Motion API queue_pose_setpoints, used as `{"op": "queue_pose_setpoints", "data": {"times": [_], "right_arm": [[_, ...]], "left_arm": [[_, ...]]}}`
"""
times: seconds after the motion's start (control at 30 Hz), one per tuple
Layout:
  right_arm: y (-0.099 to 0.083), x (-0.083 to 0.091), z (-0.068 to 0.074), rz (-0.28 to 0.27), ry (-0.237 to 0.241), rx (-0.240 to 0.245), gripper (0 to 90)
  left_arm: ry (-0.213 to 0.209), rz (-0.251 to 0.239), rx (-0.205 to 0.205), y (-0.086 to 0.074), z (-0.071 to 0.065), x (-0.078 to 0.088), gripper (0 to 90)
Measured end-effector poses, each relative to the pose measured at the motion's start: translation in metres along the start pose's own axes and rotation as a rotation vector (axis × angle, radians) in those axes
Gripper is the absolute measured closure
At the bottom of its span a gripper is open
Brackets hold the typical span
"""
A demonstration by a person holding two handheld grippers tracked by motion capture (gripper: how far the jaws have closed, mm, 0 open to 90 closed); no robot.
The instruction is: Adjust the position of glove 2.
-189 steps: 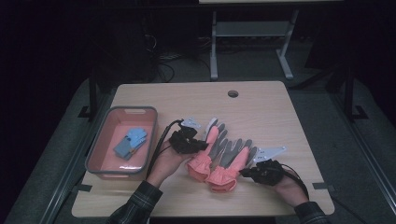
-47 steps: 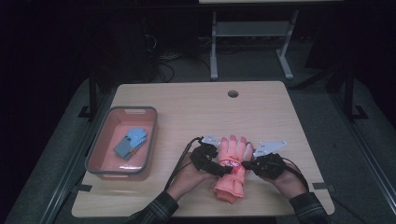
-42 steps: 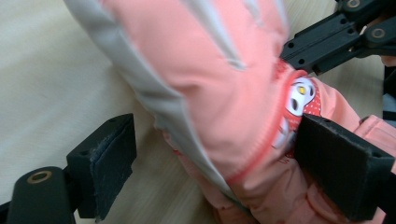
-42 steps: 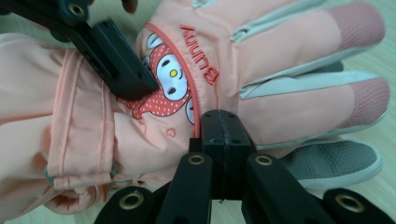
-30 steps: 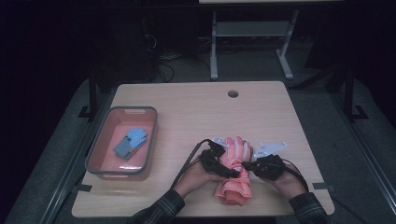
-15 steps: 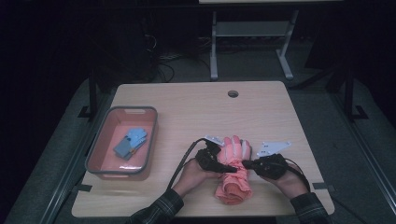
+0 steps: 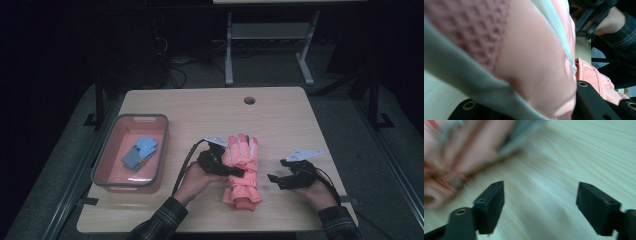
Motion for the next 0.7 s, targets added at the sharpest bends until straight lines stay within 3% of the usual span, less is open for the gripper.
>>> {"op": "queue_pose_setpoints", "data": {"times": [0.23,0.4,0.7], "right_arm": [[-0.006,-0.011,-0.010,0.025,-0.059,-0.019,14.9],[-0.012,-0.014,-0.018,0.032,-0.057,-0.046,13.7],[-0.015,-0.018,-0.023,-0.001,-0.078,-0.018,9.8]], "left_arm": [[0.035,-0.023,-0.041,0.008,0.002,0.025,69.0],[0.065,-0.018,-0.060,0.011,0.005,0.039,68.8],[0.118,-0.015,-0.074,0.016,0.012,0.062,68.4]]}}
Point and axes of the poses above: each handheld gripper's, and its own axes: x roughly backward along the jaws, y roughly out of its top, z roughly to its left, the point moved 6 cm from there along -x, roughly forward along the jaws, and after that the axes turned 8 degrees about -x, right-handed, at the moved point
